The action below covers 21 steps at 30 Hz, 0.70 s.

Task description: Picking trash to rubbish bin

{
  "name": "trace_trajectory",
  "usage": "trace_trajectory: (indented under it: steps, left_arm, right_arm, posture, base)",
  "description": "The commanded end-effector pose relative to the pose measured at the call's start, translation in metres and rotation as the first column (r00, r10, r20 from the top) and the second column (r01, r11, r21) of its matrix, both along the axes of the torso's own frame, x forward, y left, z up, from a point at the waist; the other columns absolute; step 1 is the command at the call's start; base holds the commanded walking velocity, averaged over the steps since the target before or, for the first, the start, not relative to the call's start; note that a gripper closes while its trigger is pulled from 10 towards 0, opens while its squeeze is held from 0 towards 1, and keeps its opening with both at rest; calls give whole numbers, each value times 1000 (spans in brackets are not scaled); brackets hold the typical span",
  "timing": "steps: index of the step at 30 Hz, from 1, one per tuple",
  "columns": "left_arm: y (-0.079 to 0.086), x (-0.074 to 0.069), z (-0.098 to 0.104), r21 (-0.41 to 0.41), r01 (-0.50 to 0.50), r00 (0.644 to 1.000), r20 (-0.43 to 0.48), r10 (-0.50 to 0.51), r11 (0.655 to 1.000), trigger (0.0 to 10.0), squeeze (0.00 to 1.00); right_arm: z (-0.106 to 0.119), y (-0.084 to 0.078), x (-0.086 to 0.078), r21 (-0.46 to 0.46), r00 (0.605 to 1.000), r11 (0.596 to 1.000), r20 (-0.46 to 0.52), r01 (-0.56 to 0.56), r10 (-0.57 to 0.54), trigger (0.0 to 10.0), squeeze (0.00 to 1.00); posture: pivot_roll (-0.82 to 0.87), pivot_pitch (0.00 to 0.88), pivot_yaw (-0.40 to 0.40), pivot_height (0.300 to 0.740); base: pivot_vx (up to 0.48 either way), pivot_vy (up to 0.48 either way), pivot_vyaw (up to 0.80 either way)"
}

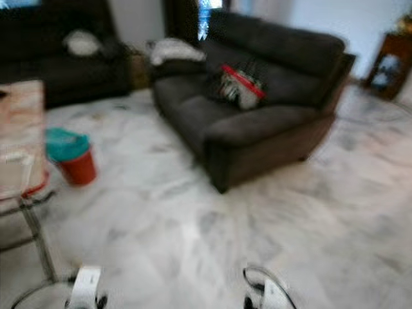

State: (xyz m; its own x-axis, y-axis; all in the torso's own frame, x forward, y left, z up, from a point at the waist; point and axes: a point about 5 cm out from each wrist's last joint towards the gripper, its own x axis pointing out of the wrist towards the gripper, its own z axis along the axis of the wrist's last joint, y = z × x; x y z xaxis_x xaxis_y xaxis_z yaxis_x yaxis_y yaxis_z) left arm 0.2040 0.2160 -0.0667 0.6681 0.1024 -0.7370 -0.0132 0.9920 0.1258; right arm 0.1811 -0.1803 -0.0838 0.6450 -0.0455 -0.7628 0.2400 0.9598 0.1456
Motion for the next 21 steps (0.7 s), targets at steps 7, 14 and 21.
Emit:
trace_trajectory:
  steps: [7, 14, 21]
  left_arm:
    - [3, 2, 2, 13, 0, 1000, -3, 0, 1000, 10000, 0]
    - [2, 1, 1, 10, -8, 1000, -4, 8, 1000, 10000, 0]
    - [2, 1, 0, 8, -15, 1000, -6, 15, 1000, 10000, 0]
  right_arm:
    - [1, 3, 2, 9, 1000, 1000, 6, 6, -6, 10000, 0]
    - [1, 3, 2, 11, 1000, 1000, 4, 5, -5, 10000, 0]
    - [1, 4, 3, 14, 1000, 1000, 8, 3, -4, 10000, 0]
  posture:
    - [126, 0, -21, 740]
    - [129, 0, -27, 740]
    - [134, 0, -31, 740]
  base:
    - [0, 0, 800]
    - [0, 0, 800]
    - [0, 0, 800]
